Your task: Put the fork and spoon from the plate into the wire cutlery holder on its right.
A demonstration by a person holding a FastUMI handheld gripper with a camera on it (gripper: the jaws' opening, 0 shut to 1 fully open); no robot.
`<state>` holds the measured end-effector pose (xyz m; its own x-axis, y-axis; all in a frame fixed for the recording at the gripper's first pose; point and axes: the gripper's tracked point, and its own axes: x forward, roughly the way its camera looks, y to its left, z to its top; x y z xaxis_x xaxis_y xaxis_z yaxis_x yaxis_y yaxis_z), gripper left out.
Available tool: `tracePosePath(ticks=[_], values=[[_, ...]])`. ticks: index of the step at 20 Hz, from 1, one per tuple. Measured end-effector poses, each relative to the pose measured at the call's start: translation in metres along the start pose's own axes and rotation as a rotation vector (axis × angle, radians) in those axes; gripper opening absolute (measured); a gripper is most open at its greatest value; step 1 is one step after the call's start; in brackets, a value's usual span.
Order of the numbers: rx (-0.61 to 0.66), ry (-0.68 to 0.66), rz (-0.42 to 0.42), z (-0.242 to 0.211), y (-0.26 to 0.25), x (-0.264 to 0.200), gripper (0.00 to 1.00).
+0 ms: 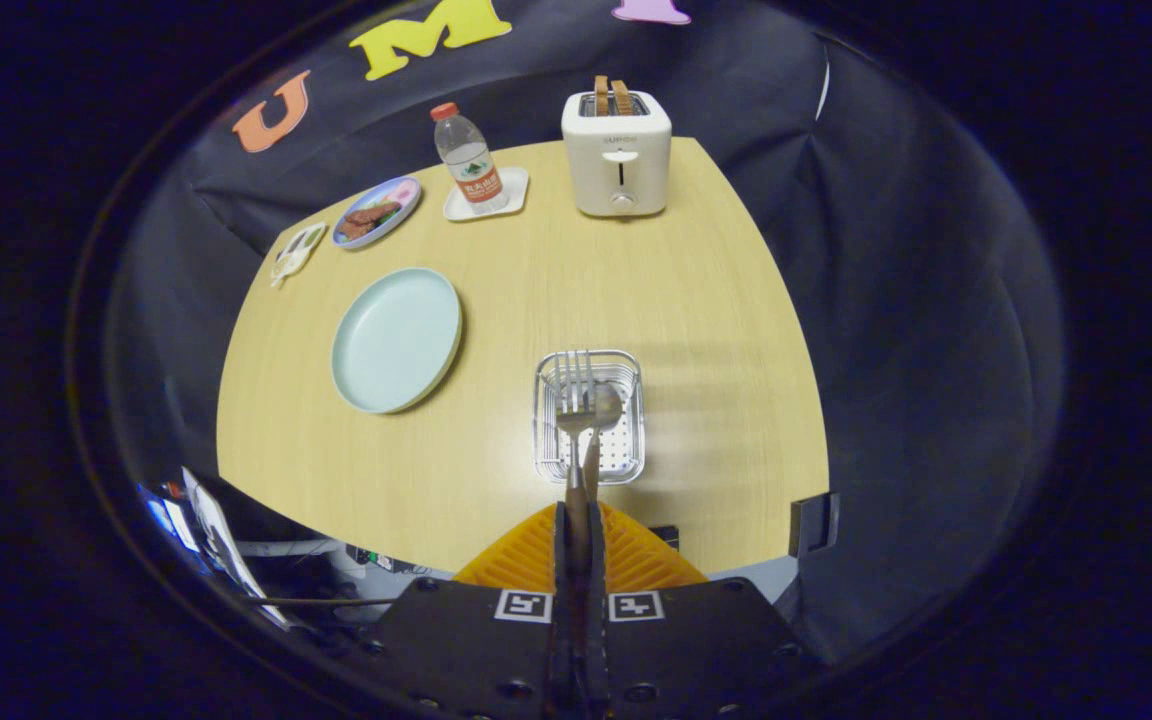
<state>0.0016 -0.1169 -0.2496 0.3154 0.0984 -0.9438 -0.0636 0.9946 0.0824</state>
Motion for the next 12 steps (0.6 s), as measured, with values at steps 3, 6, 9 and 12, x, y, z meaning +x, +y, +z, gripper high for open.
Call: tracePosePath(ticks=[3, 6, 9, 12], values=[[0.042, 0.053, 0.014, 0.001, 0.002, -0.002, 0.08], [0.084, 0.089, 0.012, 0.01, 0.0, 0.0, 0.08], [0.071, 0.085, -0.016, 0.02, -0.003, 0.004, 0.08], [0.044, 0.037, -0.024, 0.037, 0.003, 0.003, 0.12]])
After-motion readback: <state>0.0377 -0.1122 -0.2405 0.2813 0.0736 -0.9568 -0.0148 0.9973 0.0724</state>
